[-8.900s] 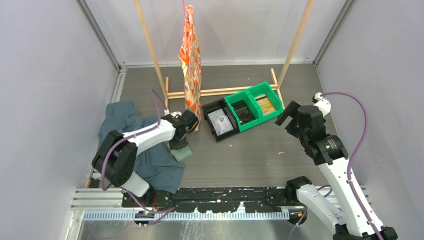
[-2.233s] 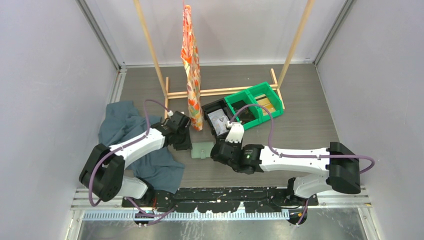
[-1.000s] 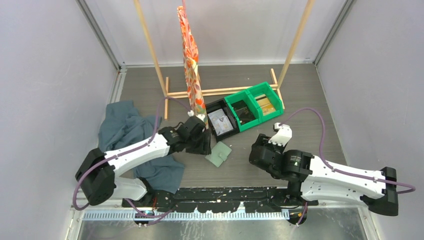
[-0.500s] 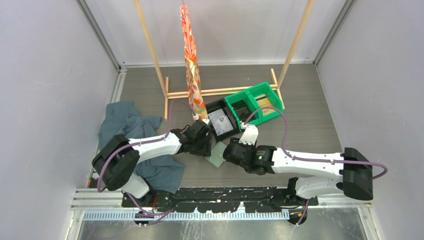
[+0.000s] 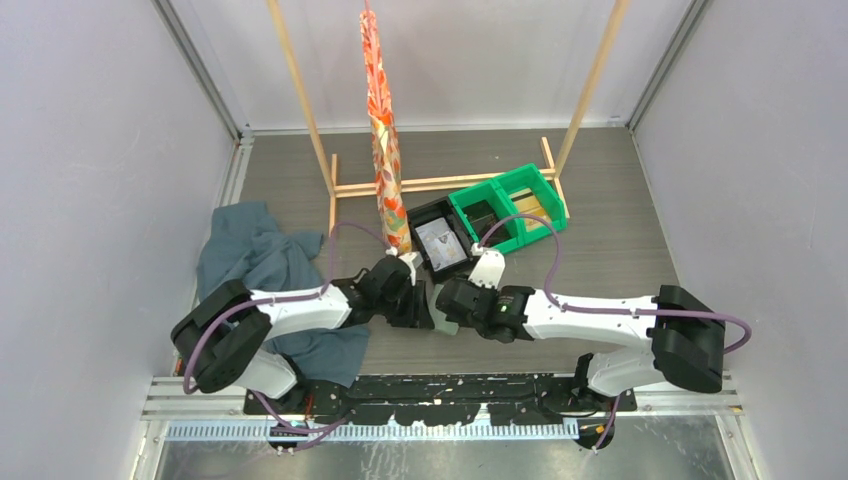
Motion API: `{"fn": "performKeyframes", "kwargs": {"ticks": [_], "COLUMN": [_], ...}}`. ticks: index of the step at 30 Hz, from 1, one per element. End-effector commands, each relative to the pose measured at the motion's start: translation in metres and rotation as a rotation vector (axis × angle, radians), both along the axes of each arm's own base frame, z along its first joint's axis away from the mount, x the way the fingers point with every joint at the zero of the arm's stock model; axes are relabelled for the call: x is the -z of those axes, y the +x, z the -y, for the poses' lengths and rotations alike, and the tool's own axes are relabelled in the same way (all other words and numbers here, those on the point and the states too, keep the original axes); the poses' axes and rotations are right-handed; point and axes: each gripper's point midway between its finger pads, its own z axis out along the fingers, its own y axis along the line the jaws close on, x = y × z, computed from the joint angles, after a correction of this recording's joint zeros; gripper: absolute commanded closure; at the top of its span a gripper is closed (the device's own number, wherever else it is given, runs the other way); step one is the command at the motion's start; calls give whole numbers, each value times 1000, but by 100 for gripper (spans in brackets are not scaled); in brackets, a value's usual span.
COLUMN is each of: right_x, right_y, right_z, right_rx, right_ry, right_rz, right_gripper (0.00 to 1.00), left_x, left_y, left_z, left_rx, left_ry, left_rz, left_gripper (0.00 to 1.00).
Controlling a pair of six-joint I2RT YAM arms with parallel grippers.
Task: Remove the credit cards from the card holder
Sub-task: Move the card holder to the center of the board, then open the card holder at the center of the board.
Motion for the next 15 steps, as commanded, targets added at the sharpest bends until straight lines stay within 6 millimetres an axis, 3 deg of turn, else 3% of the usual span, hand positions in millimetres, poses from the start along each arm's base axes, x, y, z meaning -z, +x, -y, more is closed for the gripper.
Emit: {"fn": "performKeyframes", "kwargs": {"ticks": [1, 7, 15], "right_x": [-10, -7, 5], "right_y": [8, 12, 21], "right_z": [-3, -22, -33], "right_rx": [16, -24, -39], "right_ry": [48, 31, -53], "right_rz": [14, 1, -6], "right_gripper": [52, 53, 56], "left_x": [-17, -28, 7], "left_y": [-7, 18, 18], "left_z": [-5, -21, -13], "left_rx": [-25, -136, -128], "left_ry": [-21, 25, 83], "left_rz": [1, 129, 41], "left_gripper": [61, 59, 65]}}
